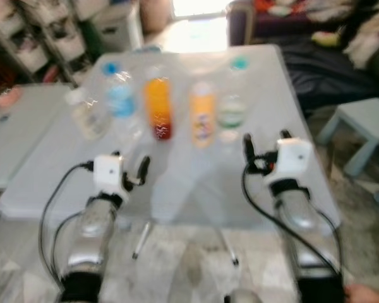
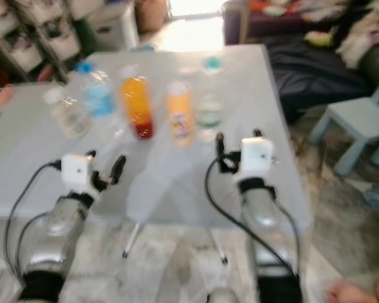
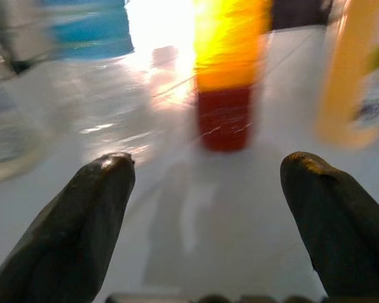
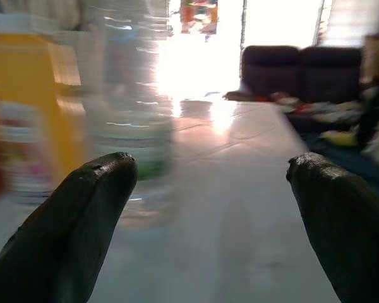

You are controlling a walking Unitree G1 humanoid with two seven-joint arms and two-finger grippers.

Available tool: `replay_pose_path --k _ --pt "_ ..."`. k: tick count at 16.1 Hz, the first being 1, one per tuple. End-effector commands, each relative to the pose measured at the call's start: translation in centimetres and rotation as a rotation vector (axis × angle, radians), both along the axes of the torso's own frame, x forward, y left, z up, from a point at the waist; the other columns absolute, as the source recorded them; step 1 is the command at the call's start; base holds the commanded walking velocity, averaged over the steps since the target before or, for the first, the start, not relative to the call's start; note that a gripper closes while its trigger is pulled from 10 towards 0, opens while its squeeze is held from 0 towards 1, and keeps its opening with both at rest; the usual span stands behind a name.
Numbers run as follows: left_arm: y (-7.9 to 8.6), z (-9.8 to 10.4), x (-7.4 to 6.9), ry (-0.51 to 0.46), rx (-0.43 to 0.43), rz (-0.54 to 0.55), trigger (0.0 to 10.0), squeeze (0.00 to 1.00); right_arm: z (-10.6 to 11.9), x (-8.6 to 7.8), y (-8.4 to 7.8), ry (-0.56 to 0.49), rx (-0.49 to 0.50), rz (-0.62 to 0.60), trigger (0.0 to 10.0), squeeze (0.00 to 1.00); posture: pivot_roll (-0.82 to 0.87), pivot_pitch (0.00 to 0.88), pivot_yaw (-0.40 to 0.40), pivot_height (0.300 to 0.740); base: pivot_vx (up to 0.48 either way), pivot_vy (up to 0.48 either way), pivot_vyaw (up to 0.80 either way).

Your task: Restocking fridge

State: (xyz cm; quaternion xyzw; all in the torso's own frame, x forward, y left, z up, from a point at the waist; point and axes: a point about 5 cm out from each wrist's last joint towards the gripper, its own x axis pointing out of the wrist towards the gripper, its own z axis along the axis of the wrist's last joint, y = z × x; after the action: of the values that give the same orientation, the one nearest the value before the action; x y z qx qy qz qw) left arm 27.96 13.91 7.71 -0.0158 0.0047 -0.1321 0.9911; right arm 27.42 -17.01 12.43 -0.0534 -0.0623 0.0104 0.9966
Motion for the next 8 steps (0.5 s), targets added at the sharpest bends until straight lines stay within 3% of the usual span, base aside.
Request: replay_pose_path --k 1,8 --pt "0.96 0.13 -0.08 -0.005 0.019 0.017 10.0 0.0 0.21 0.16 0.67 -0.01 0.016 0.01 10.0 0.0 -0.06 0.0 0.087 0.74 0.0 0.0 0.0" --pt "1.08 0.09 -0.2 -0.003 0.024 0.017 10.0 0.0 0.64 0.08 0.87 -0.037 -0.024 0.047 10.0 0.0 -0.06 0.0 0.091 0.74 0.0 0.0 0.0"
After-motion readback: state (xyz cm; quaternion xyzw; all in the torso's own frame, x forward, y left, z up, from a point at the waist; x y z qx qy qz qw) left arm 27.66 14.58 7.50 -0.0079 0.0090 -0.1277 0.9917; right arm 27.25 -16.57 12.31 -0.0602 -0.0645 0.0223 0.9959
